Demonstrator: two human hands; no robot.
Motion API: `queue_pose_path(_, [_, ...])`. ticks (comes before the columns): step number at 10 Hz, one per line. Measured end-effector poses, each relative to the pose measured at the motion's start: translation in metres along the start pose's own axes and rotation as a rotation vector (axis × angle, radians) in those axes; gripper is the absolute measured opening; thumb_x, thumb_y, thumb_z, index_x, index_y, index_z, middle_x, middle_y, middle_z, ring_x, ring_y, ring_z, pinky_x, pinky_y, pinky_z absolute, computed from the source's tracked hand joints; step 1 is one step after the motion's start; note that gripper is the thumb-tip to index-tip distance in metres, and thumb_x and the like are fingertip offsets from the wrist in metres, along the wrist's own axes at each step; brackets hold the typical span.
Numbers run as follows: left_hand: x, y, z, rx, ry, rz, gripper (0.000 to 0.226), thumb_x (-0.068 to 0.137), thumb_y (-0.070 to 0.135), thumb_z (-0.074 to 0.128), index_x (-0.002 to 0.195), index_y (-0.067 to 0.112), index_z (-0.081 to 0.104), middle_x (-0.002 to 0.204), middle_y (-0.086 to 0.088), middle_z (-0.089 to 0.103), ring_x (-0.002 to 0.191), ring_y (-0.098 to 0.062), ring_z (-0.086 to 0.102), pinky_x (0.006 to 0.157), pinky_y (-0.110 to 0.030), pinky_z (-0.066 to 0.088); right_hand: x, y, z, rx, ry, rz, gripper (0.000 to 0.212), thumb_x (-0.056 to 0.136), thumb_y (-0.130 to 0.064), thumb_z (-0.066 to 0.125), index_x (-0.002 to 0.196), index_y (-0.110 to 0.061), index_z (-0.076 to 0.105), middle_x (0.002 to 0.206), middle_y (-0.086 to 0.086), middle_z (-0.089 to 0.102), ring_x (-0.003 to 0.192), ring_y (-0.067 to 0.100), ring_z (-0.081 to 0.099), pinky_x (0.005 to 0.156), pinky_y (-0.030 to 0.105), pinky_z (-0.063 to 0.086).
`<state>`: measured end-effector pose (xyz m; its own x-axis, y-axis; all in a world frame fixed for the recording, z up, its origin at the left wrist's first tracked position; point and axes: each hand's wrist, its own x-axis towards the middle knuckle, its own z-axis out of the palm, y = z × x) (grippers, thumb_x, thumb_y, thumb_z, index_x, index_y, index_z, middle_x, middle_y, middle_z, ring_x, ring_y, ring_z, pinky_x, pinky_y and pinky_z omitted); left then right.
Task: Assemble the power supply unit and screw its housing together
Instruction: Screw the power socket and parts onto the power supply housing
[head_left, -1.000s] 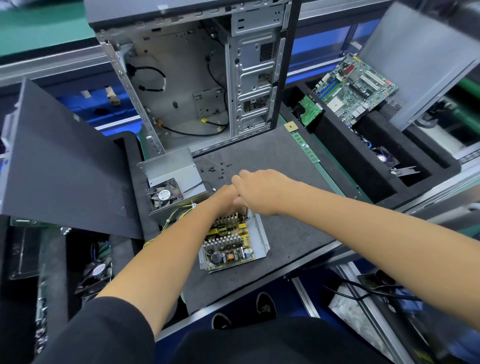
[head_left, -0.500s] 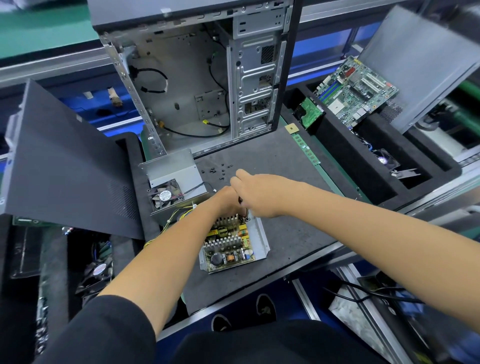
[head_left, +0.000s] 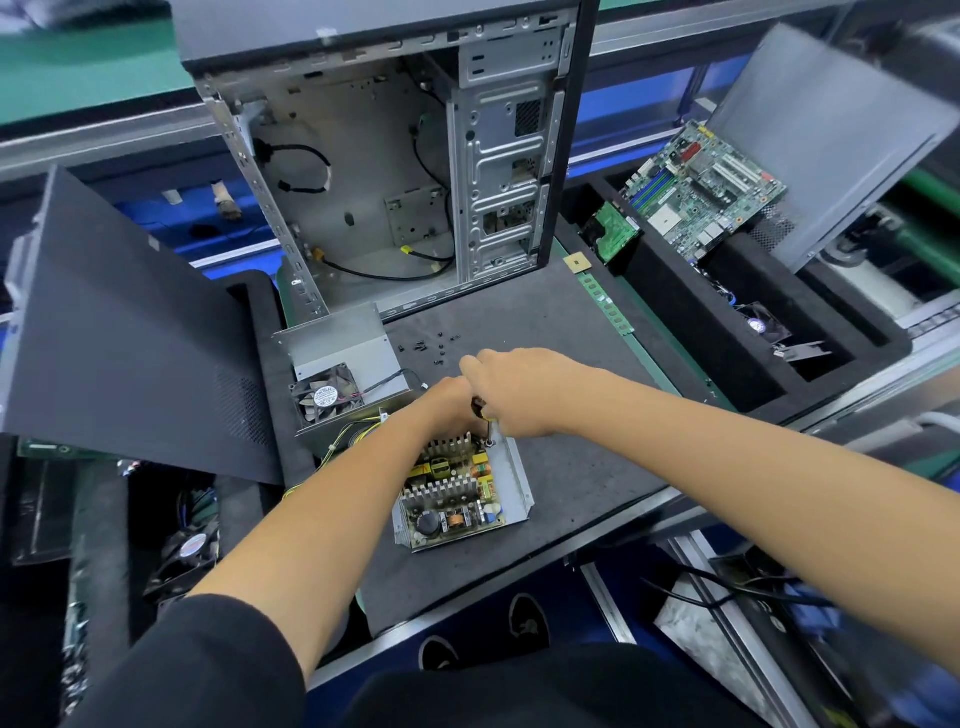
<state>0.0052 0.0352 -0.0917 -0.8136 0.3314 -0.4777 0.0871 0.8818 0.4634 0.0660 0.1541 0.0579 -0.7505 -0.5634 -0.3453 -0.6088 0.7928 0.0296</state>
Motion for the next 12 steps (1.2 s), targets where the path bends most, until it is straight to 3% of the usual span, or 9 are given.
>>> queue_pose_path(1, [-0.004,0.002,-0.001,0.002,0.009,0.0,0.039,0.07,0.031,0.081,0.097,0.009,0.064,0.094,-0.01,0.068,0.087,-0.026,0.065,0.072,-0.033,0.053,-0.001,0.001,-0.001,0.053,-0.013,-0.006,0.015,0.092,-0.015,0.054,0.098,-0.012,0.041,0.087,0.008,0.048,0.069,0.026,0.047,0.05,0.031,0.03])
queue_pose_path(3, [-0.009,0.004,-0.008,-0.047,0.045,-0.022,0.029,0.08,0.016,0.072,0.104,0.003,0.063,0.101,-0.013,0.067,0.079,-0.021,0.055,0.07,-0.028,0.047,0.002,0.002,0.007,0.369,0.054,0.028,0.018,0.09,-0.022,0.06,0.086,-0.008,0.05,0.08,0.01,0.057,0.076,0.029,0.057,0.06,0.034,0.044])
queue_pose_path(4, [-0.029,0.015,-0.022,-0.036,0.079,0.051,0.025,0.078,0.019,0.075,0.093,0.011,0.056,0.085,-0.002,0.058,0.076,-0.018,0.049,0.068,-0.026,0.04,0.003,0.014,-0.004,0.542,0.2,0.052,0.016,0.083,-0.019,0.065,0.077,-0.007,0.057,0.073,0.005,0.057,0.07,0.021,0.052,0.057,0.028,0.038])
queue_pose_path(5, [-0.032,0.019,-0.031,0.046,0.025,0.1,0.017,0.082,0.016,0.069,0.085,0.009,0.054,0.084,-0.007,0.058,0.081,-0.028,0.055,0.068,-0.034,0.043,0.007,0.033,-0.023,0.738,0.296,0.108,0.026,0.08,-0.021,0.07,0.068,-0.005,0.054,0.063,0.001,0.049,0.058,0.014,0.041,0.052,0.026,0.032])
queue_pose_path(6, [-0.037,0.021,-0.046,0.03,0.036,0.123,0.014,0.084,0.02,0.068,0.091,0.014,0.057,0.092,-0.001,0.058,0.086,-0.021,0.056,0.071,-0.031,0.042,0.014,0.049,-0.039,0.861,0.427,0.205,0.036,0.087,-0.028,0.064,0.064,-0.016,0.039,0.06,-0.005,0.04,0.05,0.006,0.036,0.048,0.021,0.029])
queue_pose_path(7, [-0.04,0.02,-0.065,-0.049,0.195,0.126,0.005,0.086,0.023,0.065,0.086,0.019,0.062,0.089,0.004,0.063,0.082,-0.014,0.057,0.072,-0.027,0.043,0.024,0.059,-0.041,0.961,0.494,0.304,0.036,0.094,-0.031,0.053,0.07,-0.018,0.031,0.064,-0.003,0.038,0.051,0.009,0.038,0.044,0.019,0.032])
queue_pose_path(9, [-0.041,0.007,-0.087,-0.085,0.432,-0.023,0.015,0.085,0.007,0.053,0.076,0.012,0.064,0.084,-0.005,0.068,0.084,-0.023,0.061,0.075,-0.034,0.052,0.045,0.059,-0.03,0.873,0.421,0.314,0.03,0.095,-0.024,0.046,0.071,-0.019,0.028,0.063,0.001,0.039,0.054,0.017,0.036,0.051,0.031,0.031])
queue_pose_path(11, [-0.032,-0.01,-0.089,-0.116,0.445,-0.156,0.021,0.084,0.0,0.051,0.078,0.017,0.062,0.097,-0.007,0.066,0.089,-0.026,0.061,0.079,-0.037,0.054,0.068,0.064,-0.02,0.886,0.226,0.29,0.026,0.097,-0.016,0.041,0.075,-0.02,0.028,0.082,0.01,0.049,0.079,0.034,0.063,0.055,0.031,0.037])
queue_pose_path(12, [-0.021,-0.015,-0.088,-0.11,0.431,-0.186,0.02,0.083,0.0,0.053,0.079,0.017,0.063,0.1,-0.008,0.066,0.091,-0.027,0.062,0.081,-0.038,0.054,0.079,0.072,-0.013,0.87,0.194,0.322,0.028,0.099,-0.02,0.042,0.075,-0.02,0.028,0.076,0.003,0.043,0.068,0.023,0.048,0.051,0.029,0.031])
